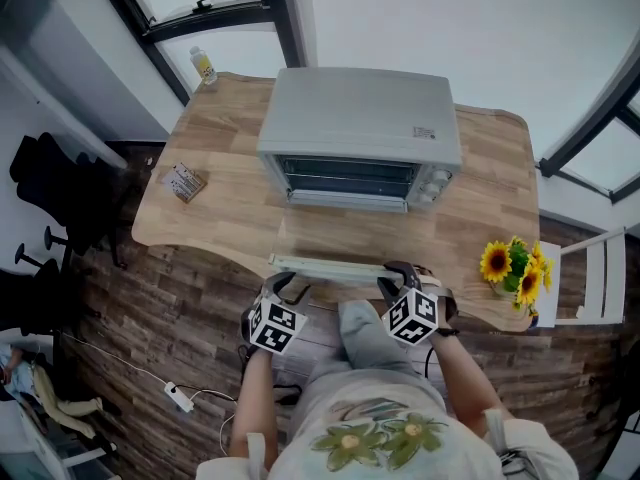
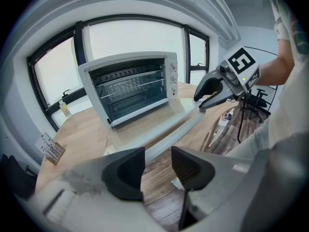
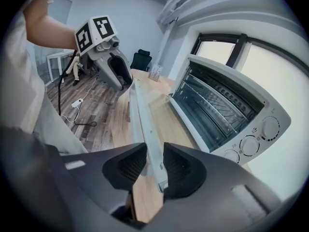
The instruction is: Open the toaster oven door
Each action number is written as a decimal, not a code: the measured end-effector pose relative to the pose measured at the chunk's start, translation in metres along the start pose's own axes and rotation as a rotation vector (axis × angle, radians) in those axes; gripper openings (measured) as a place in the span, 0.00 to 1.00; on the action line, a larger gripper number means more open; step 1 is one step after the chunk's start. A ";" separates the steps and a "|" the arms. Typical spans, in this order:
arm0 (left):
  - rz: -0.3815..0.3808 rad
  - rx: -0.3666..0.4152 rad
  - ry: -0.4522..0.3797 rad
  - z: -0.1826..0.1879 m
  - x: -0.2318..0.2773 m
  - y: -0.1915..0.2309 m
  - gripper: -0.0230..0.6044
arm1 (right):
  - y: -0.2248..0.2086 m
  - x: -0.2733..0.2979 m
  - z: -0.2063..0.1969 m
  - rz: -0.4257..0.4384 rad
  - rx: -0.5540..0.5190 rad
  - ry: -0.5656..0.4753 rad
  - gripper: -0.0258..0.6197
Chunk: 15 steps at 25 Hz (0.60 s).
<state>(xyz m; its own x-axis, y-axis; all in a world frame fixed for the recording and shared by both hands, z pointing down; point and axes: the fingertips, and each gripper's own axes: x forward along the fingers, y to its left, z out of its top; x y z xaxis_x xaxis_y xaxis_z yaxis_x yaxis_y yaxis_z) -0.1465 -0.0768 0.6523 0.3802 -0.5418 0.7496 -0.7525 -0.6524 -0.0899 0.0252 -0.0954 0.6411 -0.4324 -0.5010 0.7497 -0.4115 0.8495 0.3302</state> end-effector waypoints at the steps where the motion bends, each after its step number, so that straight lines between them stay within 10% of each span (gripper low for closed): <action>1: 0.000 -0.003 0.001 -0.001 0.000 0.000 0.32 | 0.002 0.001 -0.001 0.004 -0.002 0.004 0.21; 15: -0.014 -0.012 0.005 0.000 0.004 -0.002 0.32 | 0.023 0.026 -0.025 0.061 -0.012 0.071 0.23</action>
<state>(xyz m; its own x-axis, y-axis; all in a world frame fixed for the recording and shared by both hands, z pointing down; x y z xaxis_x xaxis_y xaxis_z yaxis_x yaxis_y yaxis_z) -0.1438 -0.0778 0.6552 0.3878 -0.5301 0.7541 -0.7537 -0.6533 -0.0716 0.0246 -0.0841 0.6824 -0.3980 -0.4357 0.8073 -0.3760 0.8802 0.2896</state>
